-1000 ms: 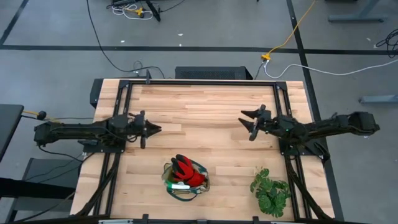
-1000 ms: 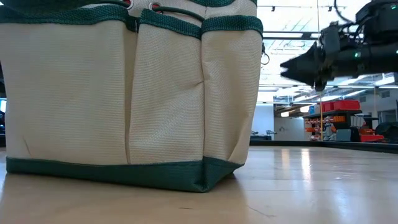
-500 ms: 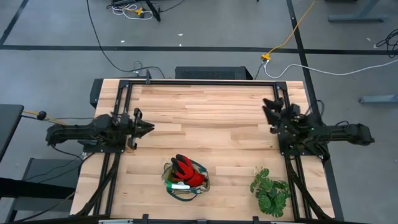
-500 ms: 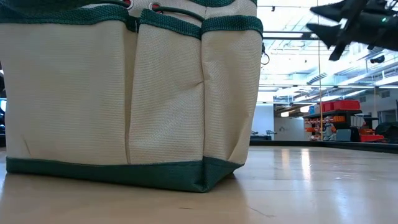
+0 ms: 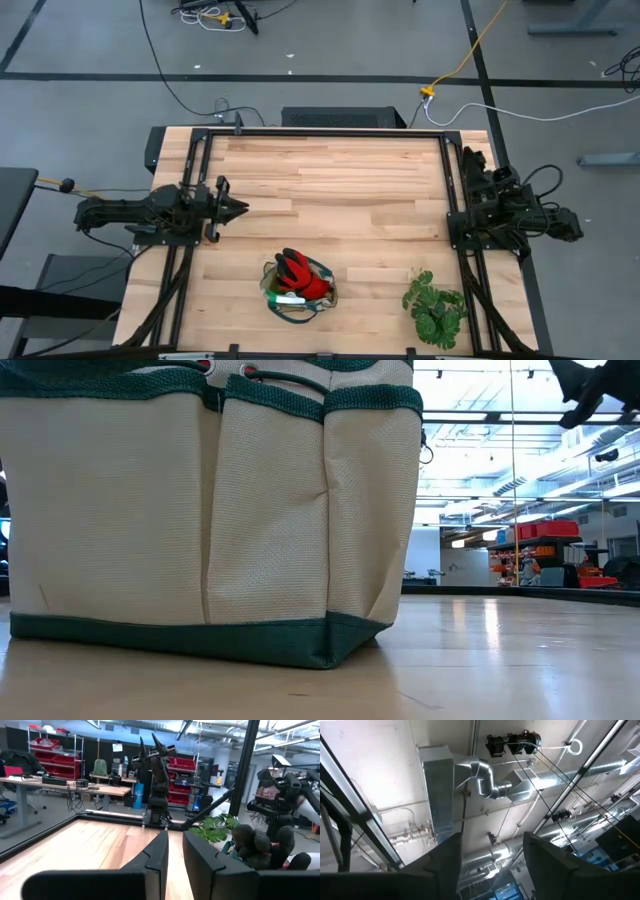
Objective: Pick & Place Garden tools in Gardening bag
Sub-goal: Return to Home Position
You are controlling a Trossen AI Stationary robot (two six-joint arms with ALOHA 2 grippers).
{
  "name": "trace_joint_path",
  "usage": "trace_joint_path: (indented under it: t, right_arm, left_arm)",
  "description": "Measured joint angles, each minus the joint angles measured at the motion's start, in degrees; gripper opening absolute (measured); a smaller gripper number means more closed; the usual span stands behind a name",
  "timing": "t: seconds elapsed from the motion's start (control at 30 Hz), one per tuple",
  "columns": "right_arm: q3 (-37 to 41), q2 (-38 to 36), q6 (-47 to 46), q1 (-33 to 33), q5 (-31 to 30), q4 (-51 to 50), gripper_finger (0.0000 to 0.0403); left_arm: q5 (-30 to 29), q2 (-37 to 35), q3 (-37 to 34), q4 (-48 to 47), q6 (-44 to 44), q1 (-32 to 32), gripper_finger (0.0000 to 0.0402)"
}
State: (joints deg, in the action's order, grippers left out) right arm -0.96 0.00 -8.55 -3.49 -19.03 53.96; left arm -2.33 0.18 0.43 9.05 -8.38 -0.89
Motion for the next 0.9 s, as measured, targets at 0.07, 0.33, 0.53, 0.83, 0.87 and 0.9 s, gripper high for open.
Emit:
trace_joint_path:
  t: [0.07,0.33,0.53,0.83,0.87,0.9]
  right_arm:
    - [0.03,0.21,-0.01,0.00,0.00,-0.10,0.0208]
    - [0.03,0.44,-0.06,0.00,-0.20,-2.39,0.0208]
    - [0.03,0.44,4.81,0.00,7.14,-10.22,0.0208]
    - [0.03,0.49,6.01,0.00,24.79,-41.67,0.0208]
    - [0.03,0.49,5.86,0.00,24.75,-44.63,0.0208]
    - [0.05,0.49,5.60,0.00,24.04,-47.40,0.0208]
  left_arm:
    - [-0.01,-0.01,0.00,0.04,0.00,0.01,0.0062]
    - [0.01,-0.01,-0.02,0.07,0.00,0.01,0.0062]
    - [0.00,-0.08,-0.02,0.10,0.00,0.01,0.0062]
    - [0.02,-0.08,-0.02,0.10,0.00,0.01,0.0062]
    - [0.02,-0.08,-0.02,0.10,0.00,0.01,0.0062]
    - [0.02,-0.08,-0.02,0.10,0.00,0.01,0.0062]
